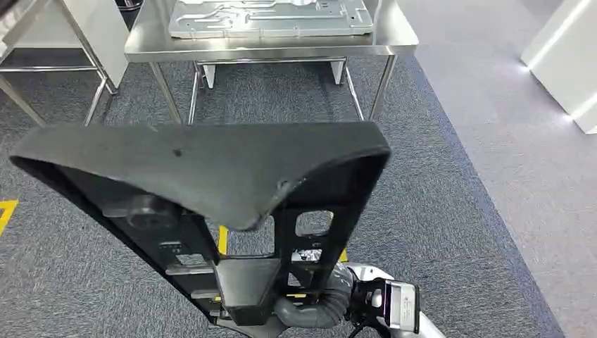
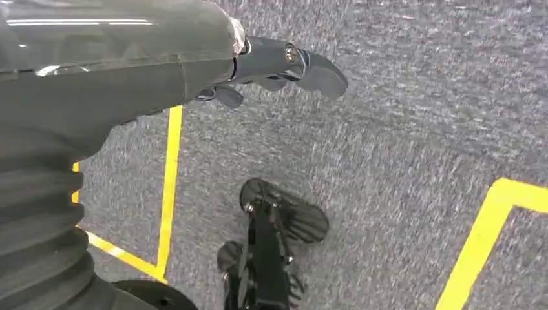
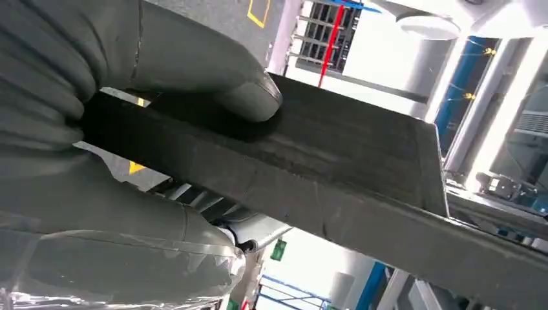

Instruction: Take the parts from the cabinet and place them on the table.

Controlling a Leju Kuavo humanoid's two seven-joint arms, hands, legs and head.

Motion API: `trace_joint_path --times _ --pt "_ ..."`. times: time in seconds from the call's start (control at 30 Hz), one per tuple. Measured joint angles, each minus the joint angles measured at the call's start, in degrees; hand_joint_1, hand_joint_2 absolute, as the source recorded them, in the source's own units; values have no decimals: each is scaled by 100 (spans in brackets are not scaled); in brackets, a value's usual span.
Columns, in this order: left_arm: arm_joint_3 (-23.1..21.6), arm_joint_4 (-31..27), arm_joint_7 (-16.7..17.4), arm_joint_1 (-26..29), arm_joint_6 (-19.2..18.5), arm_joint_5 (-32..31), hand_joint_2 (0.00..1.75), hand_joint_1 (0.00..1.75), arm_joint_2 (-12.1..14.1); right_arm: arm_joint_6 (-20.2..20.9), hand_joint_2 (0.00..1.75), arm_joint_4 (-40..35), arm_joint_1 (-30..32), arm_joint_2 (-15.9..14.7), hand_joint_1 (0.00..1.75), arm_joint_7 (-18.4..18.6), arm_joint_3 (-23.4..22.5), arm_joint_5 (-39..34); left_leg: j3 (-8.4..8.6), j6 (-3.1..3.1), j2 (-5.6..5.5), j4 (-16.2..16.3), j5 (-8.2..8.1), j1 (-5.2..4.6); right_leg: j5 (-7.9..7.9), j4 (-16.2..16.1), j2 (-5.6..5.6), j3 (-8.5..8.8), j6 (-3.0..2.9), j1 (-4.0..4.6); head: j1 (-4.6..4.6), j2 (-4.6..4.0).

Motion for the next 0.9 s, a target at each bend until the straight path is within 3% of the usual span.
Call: trace_joint_path --times 0.03,0.13,0.17,0.27,0.33,0.37,0.47,0.5,0.53,0.57,0.63,0.7,0.77,0.83,0.87,0.9 --pt "2 0 4 1 0 0 175 0 0 0 175 0 4 -4 155 0 0 2 34 -3 -1 0 -27 0 199 -178 -3 52 -10 -3 0 0" --pt "2 0 4 -1 0 -4 175 0 0 0 175 -2 -1 -9 155 -2 -2 2 158 -51 -7 -7 -116 0 978 -1552 -25 683 -117 25 2 0" --pt "0 0 4 -14 0 -11 175 0 -2 0 175 -2 -6 -9 155 -7 -2 2 165 -93 -8 0 -148 -35 865 -1713 -34 766 -135 78 -2 0" --pt "2 0 9 -23 0 -11 175 0 0 0 175 -4 -5 -11 155 -11 -13 4 199 -178 13 -79 -169 -18 807 -1776 -11 776 -201 96 -4 0" --pt "0 0 7 -41 0 -11 175 0 0 0 175 -24 8 -11 155 -11 -17 4 277 -229 9 -56 -244 -25 813 -1927 -9 932 -256 22 -11 0" --pt "0 0 7 -40 -2 -11 175 0 -2 2 175 -33 -5 -11 155 -17 -17 2 172 -233 5 205 -362 -28 785 -1946 -12 987 -299 31 -15 0" --pt "0 0 7 -22 -4 -13 175 0 0 0 175 -35 19 -11 155 -15 -17 7 -621 -248 1 1558 -851 -29 691 -1941 -20 1073 -366 74 -15 0" --pt "0 0 7 -4 -4 -13 175 0 2 0 175 -35 29 -11 155 -15 -17 7 -800 -252 1 1774 -836 -28 657 -1938 -14 1108 -372 82 -20 0" --pt "0 0 9 8 -7 -13 175 0 2 2 175 -35 38 -11 155 -15 -17 9 -827 -253 1 1687 -647 -29 617 -1937 1 1164 -369 83 -20 0" --pt "0 0 9 10 -17 -15 175 0 2 2 175 -35 46 -11 155 -15 -17 9 -719 -250 1 1338 -343 -28 570 -1933 15 1231 -356 82 -20 0" --pt "0 0 9 1 -22 -18 175 0 2 4 175 -37 47 -11 155 -17 -17 9 -360 -219 1 350 302 -27 458 -1904 19 1360 -324 79 -20 0" --pt "0 0 4 -14 -24 -26 175 0 7 4 175 -50 48 -11 155 -19 -22 17 -204 -131 -14 58 172 -58 378 -1862 33 1350 -249 113 -30 0" --pt "0 0 0 7 -26 -33 175 0 13 7 175 -55 55 -13 155 -22 -26 24 -218 -86 -15 28 161 -64 403 -1863 29 1367 -202 106 -24 0" --pt "0 0 -2 9 -31 -35 175 0 9 7 175 -77 61 -15 155 -22 -42 28 -125 -22 -23 -25 142 -26 345 -1785 19 1359 -142 94 -24 0" --pt "2 0 -4 1 -31 -37 175 0 9 9 175 -90 53 -17 155 -24 -48 31 -80 11 -22 -29 120 -18 285 -1571 7 1257 -100 86 7 0" --pt "2 0 -7 -7 -31 -39 175 0 9 9 175 -96 55 -17 155 -26 -55 33 -52 36 -22 -32 89 -18 126 -1157 3 1006 -66 61 11 0"
